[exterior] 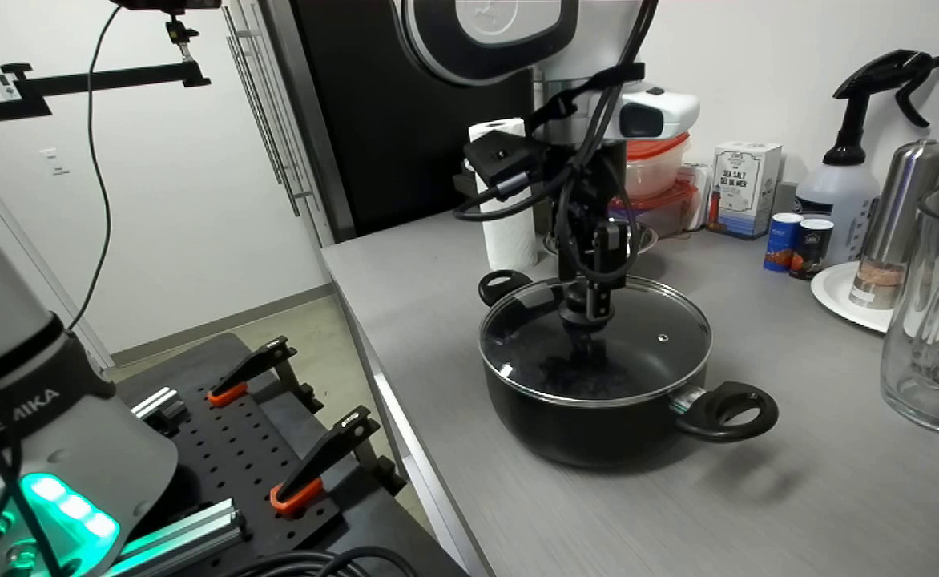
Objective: Place the pot's lid on the counter
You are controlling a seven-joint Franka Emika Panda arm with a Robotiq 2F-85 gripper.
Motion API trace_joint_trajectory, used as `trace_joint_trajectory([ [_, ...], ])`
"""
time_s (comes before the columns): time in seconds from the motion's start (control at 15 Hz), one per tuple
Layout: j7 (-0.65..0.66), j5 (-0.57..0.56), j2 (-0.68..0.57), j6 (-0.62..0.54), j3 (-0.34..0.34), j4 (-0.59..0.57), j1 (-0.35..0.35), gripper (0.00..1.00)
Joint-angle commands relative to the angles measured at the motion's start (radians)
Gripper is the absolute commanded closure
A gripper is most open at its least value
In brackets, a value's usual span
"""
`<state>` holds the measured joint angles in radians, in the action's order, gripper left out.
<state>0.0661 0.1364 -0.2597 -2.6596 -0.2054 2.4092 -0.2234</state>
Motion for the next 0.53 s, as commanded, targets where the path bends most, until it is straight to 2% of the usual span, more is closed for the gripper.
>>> trace_joint_trajectory([
  [0.0, -0.015, 0.026, 0.002, -0.028, 0.011, 0.008, -0.01, 0.4],
  [0.27, -0.016, 0.027, 0.003, -0.025, 0.012, 0.005, -0.01, 0.71],
  [0.33, -0.015, 0.026, 0.004, -0.023, 0.012, 0.004, -0.01, 0.75],
  [0.47, -0.014, 0.027, 0.004, -0.022, 0.012, 0.002, -0.01, 0.75],
])
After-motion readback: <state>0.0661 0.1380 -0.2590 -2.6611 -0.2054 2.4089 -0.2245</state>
